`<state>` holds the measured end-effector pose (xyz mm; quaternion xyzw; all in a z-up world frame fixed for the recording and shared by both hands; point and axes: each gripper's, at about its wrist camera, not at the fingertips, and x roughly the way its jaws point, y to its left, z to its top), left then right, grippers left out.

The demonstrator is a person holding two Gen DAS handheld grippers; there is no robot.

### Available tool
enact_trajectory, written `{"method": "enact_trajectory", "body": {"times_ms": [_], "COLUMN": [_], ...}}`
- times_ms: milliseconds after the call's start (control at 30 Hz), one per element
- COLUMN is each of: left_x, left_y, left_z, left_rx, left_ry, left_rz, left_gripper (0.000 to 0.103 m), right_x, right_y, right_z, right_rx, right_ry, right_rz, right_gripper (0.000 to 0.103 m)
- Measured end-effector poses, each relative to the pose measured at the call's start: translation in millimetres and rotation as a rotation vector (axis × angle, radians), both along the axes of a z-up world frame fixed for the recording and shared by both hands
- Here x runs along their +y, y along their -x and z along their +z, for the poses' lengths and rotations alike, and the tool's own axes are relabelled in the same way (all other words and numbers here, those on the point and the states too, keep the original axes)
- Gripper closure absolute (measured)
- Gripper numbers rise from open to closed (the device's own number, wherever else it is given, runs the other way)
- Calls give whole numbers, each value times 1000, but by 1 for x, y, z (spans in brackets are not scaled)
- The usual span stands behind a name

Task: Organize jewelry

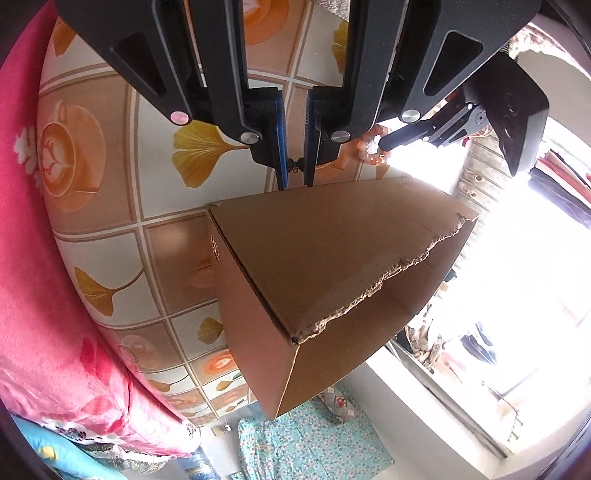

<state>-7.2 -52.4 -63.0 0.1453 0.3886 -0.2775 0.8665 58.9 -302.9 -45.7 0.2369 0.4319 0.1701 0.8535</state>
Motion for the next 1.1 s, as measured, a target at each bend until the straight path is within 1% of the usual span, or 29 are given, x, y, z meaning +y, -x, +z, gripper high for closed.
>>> {"method": "enact_trajectory", "body": {"times_ms": [67,133,200,233,300,467,600,667,767,900,967,1033,1100], "left_x": [0,1,1,0,2,21,45,57,71,77,73,66,52], "left_y": [0,-5,-8,-10,-14,-13,-17,-21,-24,-31,-42,-55,-79], "left_z": [0,-1,-2,-1,-1,17,46,61,87,119,133,140,141], "left_rx": [-14,-13,-14,-18,-12,-4,27,52,87,95,92,91,120], "left_ry": [-5,-1,0,-9,-3,70,189,264,404,524,559,561,567], "left_rz": [-3,7,11,15,19,34,35,32,5,-36,-58,-57,-51], "left_gripper": [63,71,91,94,94,95,95,95,95,95,95,95,95], "right_x": [-1,3,4,5,6,8,8,9,13,23,27,31,33], "right_y": [0,-2,2,3,6,11,17,17,16,3,-8,-25,-40], "right_z": [0,1,3,3,7,22,45,58,81,109,119,125,128], "right_rx": [-3,-11,-19,-22,-30,-73,-130,-162,-220,-291,-310,-307,-298], "right_ry": [-10,-10,-17,-22,-23,-2,4,0,9,43,71,98,118], "right_rz": [1,3,2,2,2,6,7,13,33,76,102,119,136], "right_gripper": [94,94,94,94,94,94,94,94,94,94,94,94,94]}}
